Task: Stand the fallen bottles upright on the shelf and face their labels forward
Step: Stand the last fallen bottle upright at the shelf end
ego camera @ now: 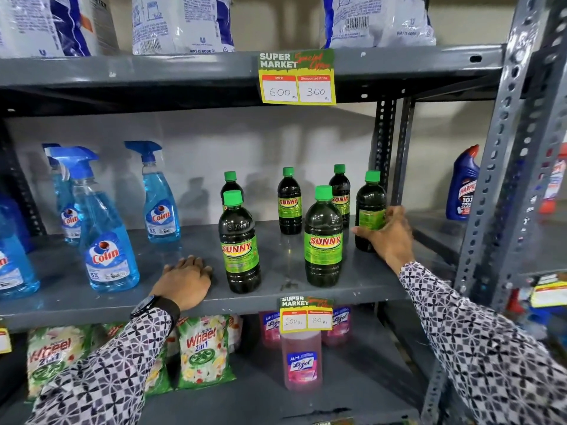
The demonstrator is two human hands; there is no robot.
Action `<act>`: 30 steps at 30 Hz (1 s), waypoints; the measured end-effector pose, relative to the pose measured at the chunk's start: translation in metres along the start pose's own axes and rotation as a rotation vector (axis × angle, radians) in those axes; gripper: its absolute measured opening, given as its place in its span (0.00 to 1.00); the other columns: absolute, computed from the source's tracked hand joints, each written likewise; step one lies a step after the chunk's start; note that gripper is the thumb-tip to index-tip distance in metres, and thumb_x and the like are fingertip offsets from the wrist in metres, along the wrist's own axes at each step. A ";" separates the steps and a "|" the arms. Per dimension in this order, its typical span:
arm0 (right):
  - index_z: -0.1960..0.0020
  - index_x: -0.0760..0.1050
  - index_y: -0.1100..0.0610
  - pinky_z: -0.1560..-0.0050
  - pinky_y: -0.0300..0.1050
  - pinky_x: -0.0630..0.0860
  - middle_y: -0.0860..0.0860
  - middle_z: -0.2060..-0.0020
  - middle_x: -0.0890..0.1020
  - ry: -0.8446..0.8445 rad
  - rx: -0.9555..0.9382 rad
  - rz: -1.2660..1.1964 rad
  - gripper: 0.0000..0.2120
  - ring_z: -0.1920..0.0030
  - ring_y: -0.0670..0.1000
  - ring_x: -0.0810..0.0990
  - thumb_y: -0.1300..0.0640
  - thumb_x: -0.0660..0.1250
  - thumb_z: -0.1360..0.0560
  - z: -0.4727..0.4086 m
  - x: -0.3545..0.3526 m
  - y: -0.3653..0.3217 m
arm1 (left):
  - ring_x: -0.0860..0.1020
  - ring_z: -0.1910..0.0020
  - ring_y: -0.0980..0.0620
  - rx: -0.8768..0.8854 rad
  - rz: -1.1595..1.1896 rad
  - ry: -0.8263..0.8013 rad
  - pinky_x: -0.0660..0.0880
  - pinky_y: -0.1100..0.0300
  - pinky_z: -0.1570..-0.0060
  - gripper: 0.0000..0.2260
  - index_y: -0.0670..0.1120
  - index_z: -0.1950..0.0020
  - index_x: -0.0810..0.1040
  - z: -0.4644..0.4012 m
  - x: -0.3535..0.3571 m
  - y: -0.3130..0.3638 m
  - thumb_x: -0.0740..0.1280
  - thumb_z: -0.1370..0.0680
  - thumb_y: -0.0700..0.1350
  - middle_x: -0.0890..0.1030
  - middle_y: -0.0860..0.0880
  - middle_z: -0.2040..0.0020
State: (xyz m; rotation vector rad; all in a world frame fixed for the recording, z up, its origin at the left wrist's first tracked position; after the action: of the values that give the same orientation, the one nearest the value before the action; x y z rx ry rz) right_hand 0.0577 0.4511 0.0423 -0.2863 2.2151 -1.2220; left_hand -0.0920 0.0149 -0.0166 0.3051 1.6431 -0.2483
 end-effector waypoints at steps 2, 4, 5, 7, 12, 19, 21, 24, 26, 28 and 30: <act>0.27 0.65 0.54 0.31 0.60 0.76 0.51 0.38 0.79 -0.057 0.007 -0.097 0.41 0.38 0.54 0.78 0.47 0.83 0.31 -0.003 0.004 0.005 | 0.58 0.17 0.42 -0.004 0.007 0.003 0.55 0.40 0.22 0.23 0.46 0.22 0.65 -0.001 0.000 -0.001 0.48 0.15 0.51 0.61 0.41 0.18; 0.23 0.63 0.49 0.30 0.62 0.75 0.51 0.38 0.81 -0.107 0.023 -0.231 0.37 0.36 0.56 0.80 0.54 0.77 0.26 -0.006 0.006 0.011 | 0.59 0.18 0.42 -0.007 0.013 0.007 0.55 0.39 0.22 0.23 0.46 0.22 0.65 0.000 -0.001 0.000 0.48 0.15 0.51 0.62 0.42 0.18; 0.21 0.63 0.47 0.30 0.63 0.75 0.50 0.39 0.81 -0.119 0.032 -0.273 0.36 0.36 0.56 0.80 0.58 0.74 0.25 -0.008 0.007 0.014 | 0.59 0.18 0.42 -0.005 0.005 0.008 0.56 0.39 0.23 0.23 0.45 0.22 0.66 0.000 -0.001 0.001 0.48 0.15 0.51 0.62 0.42 0.18; 0.20 0.64 0.47 0.29 0.62 0.75 0.48 0.41 0.82 -0.128 0.052 -0.311 0.37 0.37 0.54 0.81 0.63 0.73 0.25 -0.008 0.008 0.015 | 0.60 0.18 0.41 0.006 -0.025 0.010 0.58 0.38 0.23 0.23 0.45 0.23 0.67 0.001 -0.002 0.002 0.48 0.15 0.51 0.64 0.42 0.19; 0.21 0.63 0.51 0.26 0.59 0.72 0.54 0.30 0.74 -0.060 -0.005 -0.112 0.48 0.31 0.56 0.75 0.48 0.85 0.34 -0.005 0.006 0.005 | 0.60 0.18 0.41 -0.008 -0.023 0.001 0.58 0.38 0.23 0.23 0.45 0.23 0.66 0.003 -0.002 0.001 0.48 0.15 0.50 0.63 0.42 0.19; 0.21 0.64 0.54 0.28 0.55 0.71 0.55 0.32 0.78 -0.103 -0.022 -0.152 0.41 0.33 0.56 0.77 0.58 0.81 0.28 -0.006 0.006 0.007 | 0.59 0.18 0.42 -0.023 0.018 0.005 0.56 0.39 0.22 0.23 0.45 0.22 0.66 0.003 -0.004 0.002 0.48 0.15 0.51 0.62 0.42 0.18; 0.21 0.63 0.54 0.26 0.58 0.69 0.57 0.28 0.73 -0.071 -0.023 -0.117 0.46 0.29 0.58 0.74 0.53 0.84 0.32 -0.006 0.005 0.007 | 0.59 0.18 0.42 -0.026 0.021 0.001 0.56 0.39 0.22 0.23 0.45 0.22 0.65 0.004 -0.004 0.003 0.48 0.15 0.51 0.61 0.42 0.18; 0.21 0.61 0.53 0.24 0.63 0.68 0.57 0.26 0.70 -0.065 -0.008 -0.110 0.53 0.26 0.59 0.70 0.48 0.87 0.37 -0.007 0.005 0.007 | 0.58 0.17 0.43 -0.034 0.042 -0.001 0.55 0.40 0.22 0.24 0.45 0.21 0.64 0.004 -0.005 0.002 0.48 0.15 0.51 0.61 0.43 0.17; 0.22 0.61 0.54 0.25 0.62 0.70 0.57 0.28 0.75 -0.103 0.016 -0.154 0.53 0.29 0.58 0.74 0.48 0.87 0.38 -0.007 0.006 0.009 | 0.58 0.17 0.43 -0.031 0.042 -0.006 0.56 0.39 0.22 0.24 0.46 0.22 0.65 0.003 -0.003 0.000 0.47 0.15 0.51 0.61 0.43 0.18; 0.23 0.62 0.57 0.28 0.55 0.73 0.56 0.33 0.80 -0.143 0.037 -0.190 0.49 0.36 0.54 0.78 0.53 0.86 0.35 -0.003 0.004 0.009 | 0.58 0.17 0.43 -0.033 0.047 -0.002 0.56 0.38 0.22 0.24 0.46 0.22 0.66 0.003 -0.003 -0.002 0.47 0.15 0.52 0.61 0.43 0.18; 0.24 0.62 0.58 0.33 0.49 0.73 0.53 0.38 0.79 -0.167 0.038 -0.195 0.47 0.40 0.52 0.77 0.55 0.85 0.34 0.002 -0.002 0.008 | 0.58 0.17 0.42 -0.053 0.070 0.000 0.56 0.38 0.22 0.24 0.45 0.21 0.65 0.005 -0.004 -0.003 0.48 0.15 0.51 0.61 0.43 0.18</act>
State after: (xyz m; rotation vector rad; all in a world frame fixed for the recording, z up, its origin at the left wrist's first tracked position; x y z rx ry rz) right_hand 0.0611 0.4554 0.0355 -0.5786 2.0561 -1.2899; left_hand -0.0879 0.0100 -0.0134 0.3220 1.6328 -0.1518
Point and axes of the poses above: each hand's wrist, its own z-axis away from the middle knuckle, its own x-axis out of the palm, y = z × x, the point moved 6 cm from there along -z, towards the middle knuckle
